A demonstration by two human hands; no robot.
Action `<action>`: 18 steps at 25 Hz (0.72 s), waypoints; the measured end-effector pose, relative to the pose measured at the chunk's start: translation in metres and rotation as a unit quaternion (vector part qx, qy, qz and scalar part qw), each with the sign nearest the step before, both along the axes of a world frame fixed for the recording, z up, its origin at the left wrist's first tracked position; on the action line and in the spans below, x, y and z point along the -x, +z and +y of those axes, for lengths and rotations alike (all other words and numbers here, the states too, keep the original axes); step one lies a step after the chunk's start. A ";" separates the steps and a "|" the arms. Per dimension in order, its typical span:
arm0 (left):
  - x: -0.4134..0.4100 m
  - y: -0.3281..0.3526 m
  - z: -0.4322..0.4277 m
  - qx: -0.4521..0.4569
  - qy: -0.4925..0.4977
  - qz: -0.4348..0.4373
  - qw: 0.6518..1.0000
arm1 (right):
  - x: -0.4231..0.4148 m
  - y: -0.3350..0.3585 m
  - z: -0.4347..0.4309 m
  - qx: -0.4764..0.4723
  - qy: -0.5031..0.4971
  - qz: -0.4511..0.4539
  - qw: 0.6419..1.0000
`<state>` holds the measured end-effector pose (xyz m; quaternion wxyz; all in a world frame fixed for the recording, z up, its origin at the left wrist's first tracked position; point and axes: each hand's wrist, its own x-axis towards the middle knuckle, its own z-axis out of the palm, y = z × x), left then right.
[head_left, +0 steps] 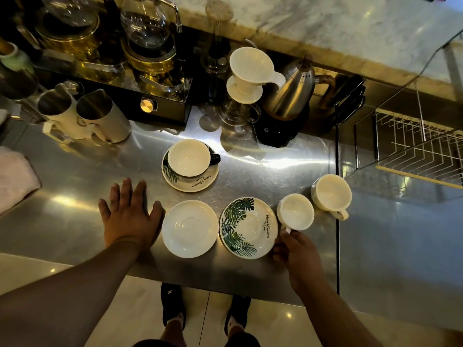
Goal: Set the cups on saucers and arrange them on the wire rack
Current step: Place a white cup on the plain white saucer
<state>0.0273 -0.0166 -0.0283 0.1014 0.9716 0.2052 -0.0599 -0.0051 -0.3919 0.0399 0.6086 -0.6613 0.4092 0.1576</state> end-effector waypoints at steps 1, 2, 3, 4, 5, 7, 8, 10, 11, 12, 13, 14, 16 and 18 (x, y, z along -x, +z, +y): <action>0.000 0.000 0.000 0.002 0.001 -0.001 1.000 | 0.000 0.000 -0.001 -0.014 -0.007 -0.002 1.000; 0.000 0.000 0.000 0.002 0.001 -0.002 1.000 | 0.000 -0.001 -0.001 -0.023 -0.014 -0.006 1.000; 0.000 -0.001 0.000 0.000 0.000 -0.002 1.000 | 0.000 -0.001 -0.003 -0.024 -0.019 -0.011 0.999; 0.000 -0.001 0.000 -0.002 0.000 -0.002 1.000 | 0.000 -0.001 -0.004 -0.016 -0.022 -0.018 0.999; 0.000 -0.001 0.001 -0.002 -0.001 -0.004 1.000 | 0.000 -0.001 -0.006 -0.003 -0.023 -0.024 0.999; 0.000 -0.002 0.001 -0.003 -0.004 -0.005 1.000 | -0.002 0.000 -0.011 0.020 -0.020 -0.029 0.999; 0.000 -0.003 0.002 -0.004 -0.005 -0.004 1.000 | -0.003 0.001 -0.013 0.026 -0.017 -0.032 0.999; 0.000 -0.004 0.002 -0.008 -0.005 -0.003 1.000 | -0.004 0.004 -0.018 0.040 0.007 -0.041 0.998; 0.000 -0.004 0.002 -0.009 -0.004 -0.003 1.000 | -0.005 0.007 -0.019 0.052 0.033 -0.046 0.997; 0.000 -0.005 0.002 -0.010 -0.004 -0.003 1.000 | -0.007 0.010 -0.021 0.063 0.070 -0.052 0.994; -0.001 -0.005 0.002 -0.011 -0.004 -0.004 1.000 | -0.009 0.015 -0.021 0.070 0.114 -0.057 0.989; -0.001 -0.006 0.002 -0.012 -0.004 -0.003 1.000 | -0.013 0.020 -0.019 0.073 0.163 -0.059 0.982; -0.001 -0.006 0.002 -0.010 -0.003 -0.003 1.000 | -0.021 0.030 -0.011 0.070 0.263 -0.064 0.960; 0.000 -0.006 0.003 -0.011 -0.003 -0.002 1.000 | -0.032 0.039 0.003 0.070 0.353 -0.067 0.931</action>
